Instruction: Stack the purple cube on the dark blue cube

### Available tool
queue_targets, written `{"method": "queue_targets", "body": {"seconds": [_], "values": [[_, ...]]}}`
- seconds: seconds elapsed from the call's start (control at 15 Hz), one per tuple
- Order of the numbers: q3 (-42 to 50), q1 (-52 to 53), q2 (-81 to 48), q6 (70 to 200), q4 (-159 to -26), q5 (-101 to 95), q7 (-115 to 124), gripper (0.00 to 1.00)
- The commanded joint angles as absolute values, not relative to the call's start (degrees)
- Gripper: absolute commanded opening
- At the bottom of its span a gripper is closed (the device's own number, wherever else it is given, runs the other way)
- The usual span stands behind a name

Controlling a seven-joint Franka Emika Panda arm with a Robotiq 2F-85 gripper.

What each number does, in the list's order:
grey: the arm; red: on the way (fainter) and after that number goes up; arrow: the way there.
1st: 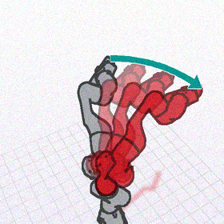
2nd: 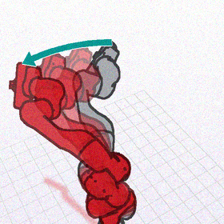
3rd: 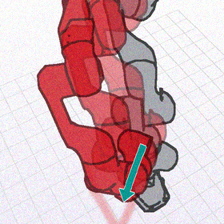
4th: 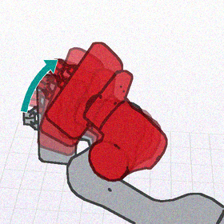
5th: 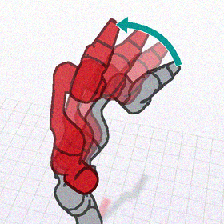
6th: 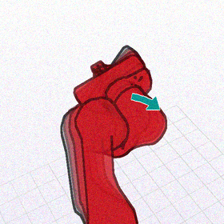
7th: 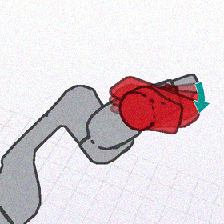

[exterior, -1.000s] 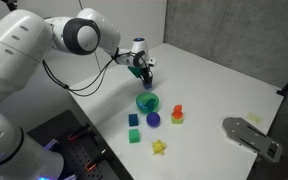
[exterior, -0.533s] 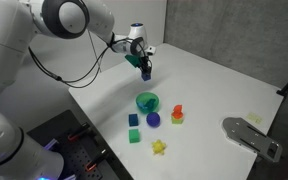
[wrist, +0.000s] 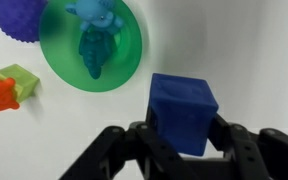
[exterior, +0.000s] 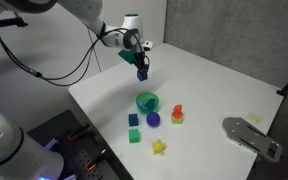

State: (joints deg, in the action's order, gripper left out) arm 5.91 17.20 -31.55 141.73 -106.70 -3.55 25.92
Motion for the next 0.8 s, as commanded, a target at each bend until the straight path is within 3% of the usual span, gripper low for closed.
{"method": "queue_targets", "body": {"seconds": [0.0,0.73], "values": [[5.0,14.9,-23.3,143.5,-118.0,-6.1,22.8,0.24],[2.1,12.4,-17.6,148.5,-135.2,-13.0,12.7,0.24]]}}
